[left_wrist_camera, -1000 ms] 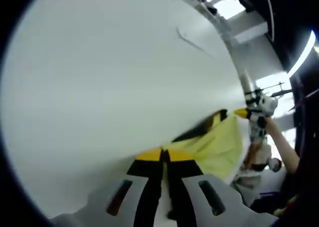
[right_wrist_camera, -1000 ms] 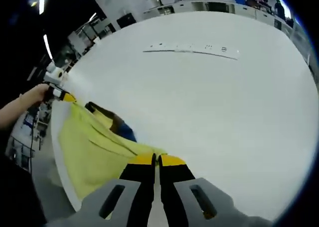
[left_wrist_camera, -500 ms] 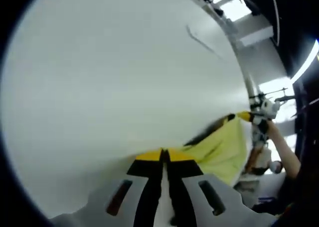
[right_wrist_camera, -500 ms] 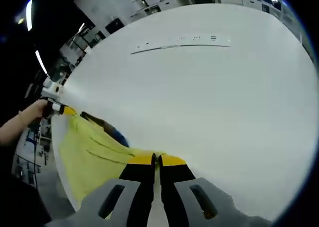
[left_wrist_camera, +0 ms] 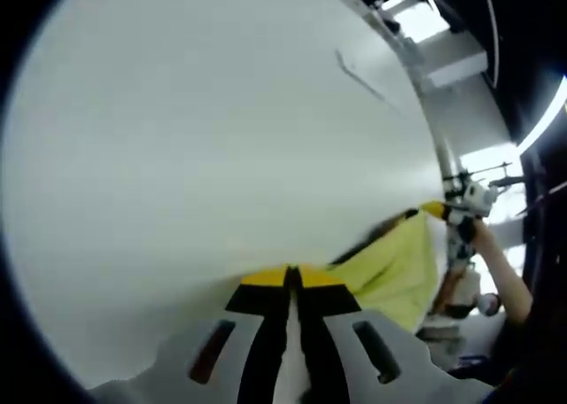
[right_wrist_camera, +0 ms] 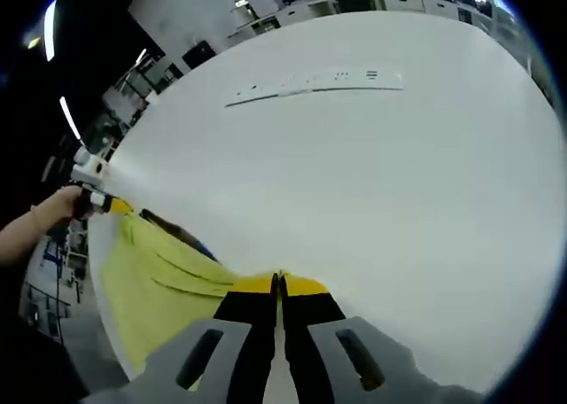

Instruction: Fold the garment on the visible template until the final outline fits inside the template.

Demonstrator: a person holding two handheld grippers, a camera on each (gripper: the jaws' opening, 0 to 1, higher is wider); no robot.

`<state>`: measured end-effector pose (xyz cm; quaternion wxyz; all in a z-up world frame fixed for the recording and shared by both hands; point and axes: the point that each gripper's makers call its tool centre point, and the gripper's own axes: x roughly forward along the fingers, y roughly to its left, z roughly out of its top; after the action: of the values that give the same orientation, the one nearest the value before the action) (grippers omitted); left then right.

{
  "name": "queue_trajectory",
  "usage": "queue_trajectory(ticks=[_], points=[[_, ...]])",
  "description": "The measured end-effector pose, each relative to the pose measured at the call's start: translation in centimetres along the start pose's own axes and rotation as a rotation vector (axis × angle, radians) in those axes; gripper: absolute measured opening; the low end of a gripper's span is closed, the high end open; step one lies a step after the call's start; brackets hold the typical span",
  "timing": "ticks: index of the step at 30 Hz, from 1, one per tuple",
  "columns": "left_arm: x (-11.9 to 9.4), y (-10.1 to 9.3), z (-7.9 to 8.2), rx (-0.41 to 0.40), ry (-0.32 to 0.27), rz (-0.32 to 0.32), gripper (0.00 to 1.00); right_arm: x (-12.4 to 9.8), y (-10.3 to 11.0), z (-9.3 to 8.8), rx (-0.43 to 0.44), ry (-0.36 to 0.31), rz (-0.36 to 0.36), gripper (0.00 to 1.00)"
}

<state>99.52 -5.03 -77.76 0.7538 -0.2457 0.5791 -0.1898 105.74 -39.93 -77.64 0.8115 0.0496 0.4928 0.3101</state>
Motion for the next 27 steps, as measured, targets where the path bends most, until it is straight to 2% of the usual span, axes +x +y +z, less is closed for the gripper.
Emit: queue_trajectory(ticks=[5, 8, 9, 10, 13, 15, 18, 23, 27], points=[[0.0, -0.3, 0.2, -0.007, -0.013, -0.003, 0.00, -0.4, -0.4, 0.7, -0.030, -0.027, -0.022, 0.02], [-0.1, -0.4, 0.6, -0.014, -0.042, -0.023, 0.00, -0.6, -0.7, 0.8, -0.057, -0.036, -0.039, 0.01], [-0.1, -0.5, 0.8, -0.020, -0.057, -0.036, 0.00, -0.8, -1.1, 0.9, -0.068, -0.039, -0.057, 0.01], [-0.3, -0.6, 1.6, -0.046, -0.103, -0.048, 0.00, -1.0, -1.2, 1.1, -0.071, -0.054, -0.055, 0.01], [-0.8, -1.1, 2.7, -0.134, -0.175, -0.105, 0.00, -1.6, -1.3, 1.5, -0.079, -0.078, -0.059, 0.01], [-1.3, -0.8, 3.0, -0.155, -0.195, -0.103, 0.00, -1.8, -1.4, 1.9, -0.100, -0.092, -0.063, 0.01], [-1.7, -0.7, 3.1, -0.135, -0.201, -0.084, 0.00, -2.4, -1.2, 2.4, -0.148, -0.118, -0.065, 0.02], [-2.2, -0.4, 3.5, -0.050, -0.221, -0.050, 0.00, -3.3, -0.5, 3.2, -0.264, -0.148, -0.074, 0.08], [-3.3, -1.9, 4.2, 0.119, -0.234, -0.049, 0.00, -3.7, 0.7, 3.1, -0.383, -0.128, -0.064, 0.12]])
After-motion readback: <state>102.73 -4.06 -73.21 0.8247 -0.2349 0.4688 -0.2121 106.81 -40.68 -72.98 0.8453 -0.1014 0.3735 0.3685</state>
